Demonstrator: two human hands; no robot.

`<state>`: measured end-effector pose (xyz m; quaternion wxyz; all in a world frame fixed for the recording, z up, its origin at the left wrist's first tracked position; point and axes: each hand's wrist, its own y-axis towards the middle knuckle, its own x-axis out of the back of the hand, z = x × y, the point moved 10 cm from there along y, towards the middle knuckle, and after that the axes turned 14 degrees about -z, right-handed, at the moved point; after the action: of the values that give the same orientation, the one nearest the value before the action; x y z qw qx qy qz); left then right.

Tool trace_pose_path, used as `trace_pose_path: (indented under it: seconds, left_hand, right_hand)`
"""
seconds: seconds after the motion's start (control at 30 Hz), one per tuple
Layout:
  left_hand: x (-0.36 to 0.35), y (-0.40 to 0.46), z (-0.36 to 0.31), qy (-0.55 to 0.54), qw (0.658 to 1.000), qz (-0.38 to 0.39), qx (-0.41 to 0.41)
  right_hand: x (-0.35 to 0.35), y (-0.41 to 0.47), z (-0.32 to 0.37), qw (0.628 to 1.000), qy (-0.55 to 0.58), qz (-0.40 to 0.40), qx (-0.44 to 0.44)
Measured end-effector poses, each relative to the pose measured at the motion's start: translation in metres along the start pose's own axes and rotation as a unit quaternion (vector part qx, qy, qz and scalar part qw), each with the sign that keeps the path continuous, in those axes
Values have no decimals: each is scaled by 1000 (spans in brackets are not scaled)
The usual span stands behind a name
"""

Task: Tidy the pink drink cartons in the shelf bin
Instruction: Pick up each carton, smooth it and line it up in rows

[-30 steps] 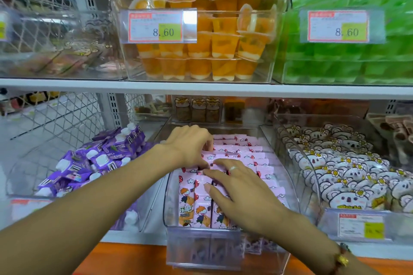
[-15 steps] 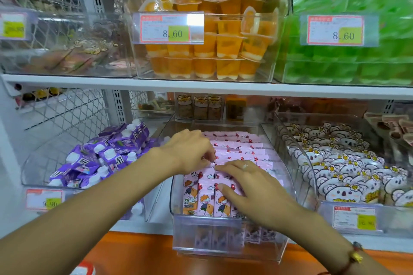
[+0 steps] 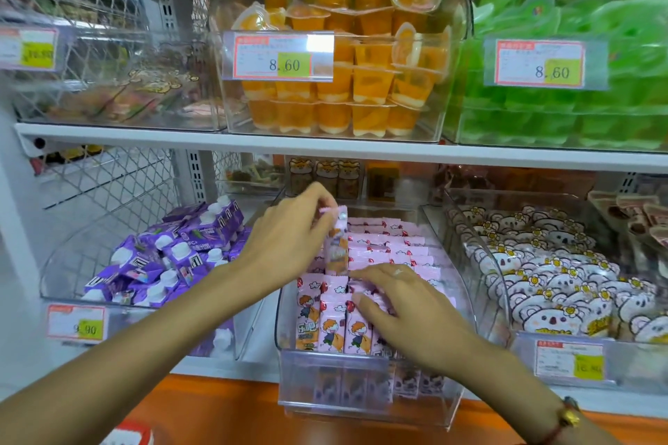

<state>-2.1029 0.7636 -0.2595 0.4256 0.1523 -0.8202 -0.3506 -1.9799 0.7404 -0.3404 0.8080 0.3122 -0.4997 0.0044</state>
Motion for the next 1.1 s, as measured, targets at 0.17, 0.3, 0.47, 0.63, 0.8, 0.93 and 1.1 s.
trace_pose_path:
  seconds: [0.17, 0.3, 0.47, 0.63, 0.8, 0.93, 1.1]
  left_hand:
    - [40, -19, 0, -223, 960, -143, 94]
    - [41, -38, -7, -353, 910, -173, 129]
    - [28, -59, 0, -333, 924, -141, 127]
    - [11, -64, -7, -239, 966, -65, 80]
    - [13, -69, -8, -248, 964, -68, 73]
    - [13, -68, -11, -241, 967, -52, 64]
    - [7, -68, -11, -220, 974, -26, 50]
  right_hand:
    - [22, 5, 14, 966, 224, -90, -90]
    - [42, 8, 40, 956, 249, -152, -38]
    - [54, 14, 13, 885, 383, -209, -160]
    - [27, 9, -1, 791, 518, -146, -291]
    - [21, 6, 3, 808, 502, -127, -283]
    - [18, 8, 7, 789, 545, -92, -268]
    - [16, 5, 6, 807, 530, -76, -251]
